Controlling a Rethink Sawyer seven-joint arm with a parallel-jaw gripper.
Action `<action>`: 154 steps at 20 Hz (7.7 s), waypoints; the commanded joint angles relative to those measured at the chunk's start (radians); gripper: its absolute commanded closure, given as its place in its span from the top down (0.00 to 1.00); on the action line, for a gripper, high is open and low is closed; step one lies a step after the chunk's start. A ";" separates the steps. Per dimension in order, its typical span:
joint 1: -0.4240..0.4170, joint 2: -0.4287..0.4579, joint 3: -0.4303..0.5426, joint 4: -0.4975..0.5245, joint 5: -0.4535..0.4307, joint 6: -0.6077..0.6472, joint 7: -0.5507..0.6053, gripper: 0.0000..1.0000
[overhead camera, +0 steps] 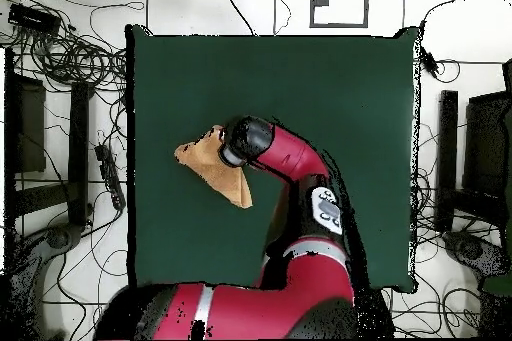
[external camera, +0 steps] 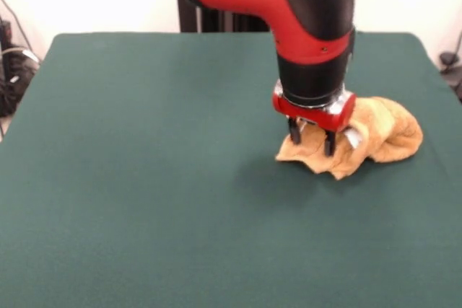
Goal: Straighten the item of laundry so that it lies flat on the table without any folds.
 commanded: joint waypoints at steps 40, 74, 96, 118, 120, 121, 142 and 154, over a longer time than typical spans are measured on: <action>-0.028 0.050 0.337 -0.009 -0.050 0.618 0.138 1.00; 0.228 -0.177 -0.110 0.035 -0.402 0.017 0.620 1.00; 0.183 -0.250 0.057 0.316 -0.081 -0.101 0.416 1.00; 0.127 -0.117 0.111 0.276 -0.166 -0.064 0.388 1.00; 0.140 -0.131 0.094 0.269 -0.164 0.035 0.410 1.00; 0.150 -0.136 0.080 0.265 -0.165 0.071 0.425 1.00; 0.221 0.213 -0.103 0.097 -0.155 -0.390 0.514 1.00; 0.441 0.360 -0.410 0.040 -0.089 -0.854 0.682 1.00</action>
